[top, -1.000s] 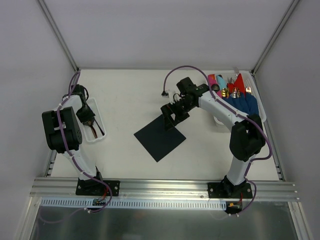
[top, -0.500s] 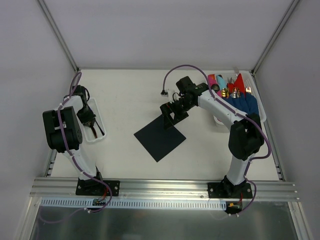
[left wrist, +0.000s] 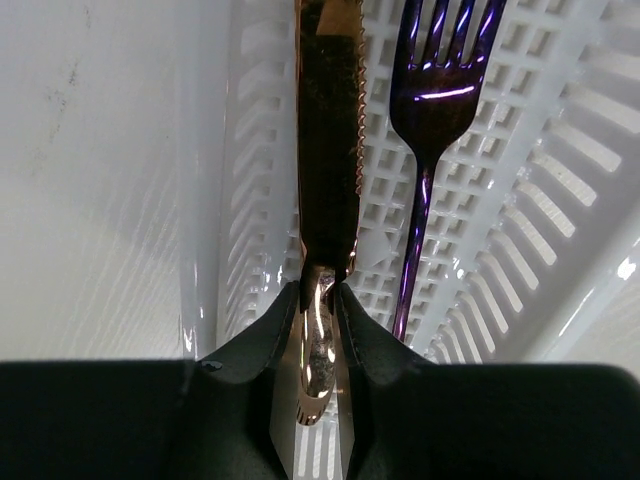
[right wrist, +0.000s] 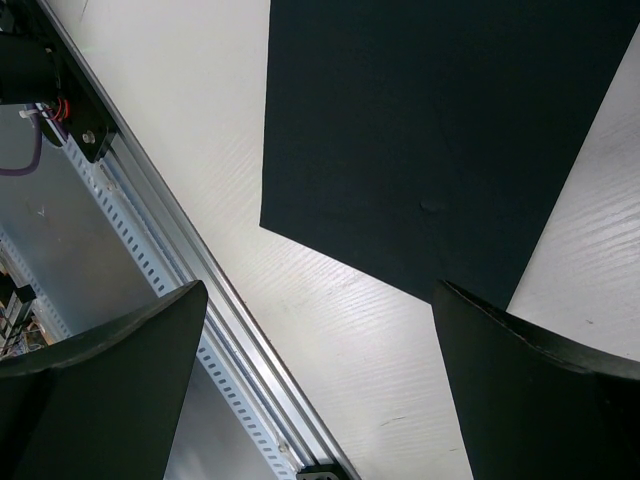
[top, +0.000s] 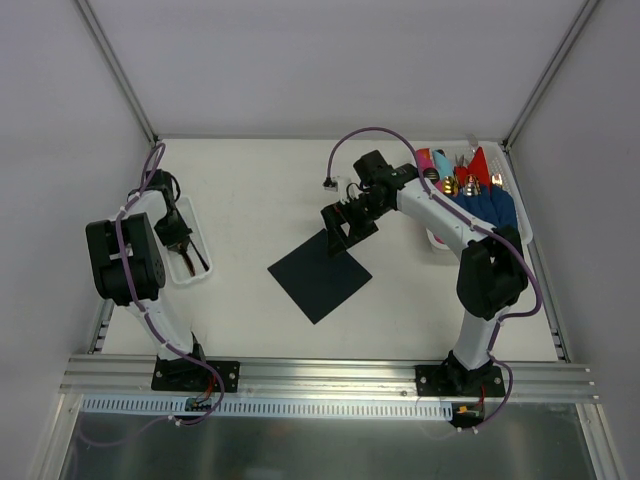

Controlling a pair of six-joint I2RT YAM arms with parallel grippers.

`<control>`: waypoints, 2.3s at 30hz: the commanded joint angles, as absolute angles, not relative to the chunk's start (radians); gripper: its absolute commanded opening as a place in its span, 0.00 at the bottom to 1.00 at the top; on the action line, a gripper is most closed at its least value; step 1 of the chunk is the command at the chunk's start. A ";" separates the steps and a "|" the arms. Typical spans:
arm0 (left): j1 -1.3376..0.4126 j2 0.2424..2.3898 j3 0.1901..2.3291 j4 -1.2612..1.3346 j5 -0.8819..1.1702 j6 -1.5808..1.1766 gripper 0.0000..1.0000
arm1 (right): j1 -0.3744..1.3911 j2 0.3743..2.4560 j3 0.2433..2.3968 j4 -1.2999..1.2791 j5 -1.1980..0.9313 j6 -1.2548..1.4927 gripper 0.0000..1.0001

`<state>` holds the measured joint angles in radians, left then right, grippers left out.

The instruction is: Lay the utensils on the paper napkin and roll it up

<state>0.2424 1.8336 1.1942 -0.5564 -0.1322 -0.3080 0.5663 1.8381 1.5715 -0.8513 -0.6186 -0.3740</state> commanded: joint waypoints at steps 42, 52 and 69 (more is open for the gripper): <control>-0.595 1.787 1.528 -0.881 -0.195 -0.751 0.00 | 0.209 1.655 1.439 -0.893 -0.710 -0.367 0.99; -0.739 2.017 1.663 -0.881 -0.153 -0.854 0.00 | 0.132 1.606 1.408 -0.908 -0.732 -0.365 0.99; -0.755 2.125 1.727 -0.873 -0.111 -0.816 0.00 | 0.130 1.628 1.420 -0.908 -0.733 -0.360 0.99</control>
<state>-0.7521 2.1189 1.6810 -0.8528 -0.1360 -0.8215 0.1341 1.6543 1.4094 -0.8867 -0.7124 -0.3595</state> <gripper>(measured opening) 0.149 0.991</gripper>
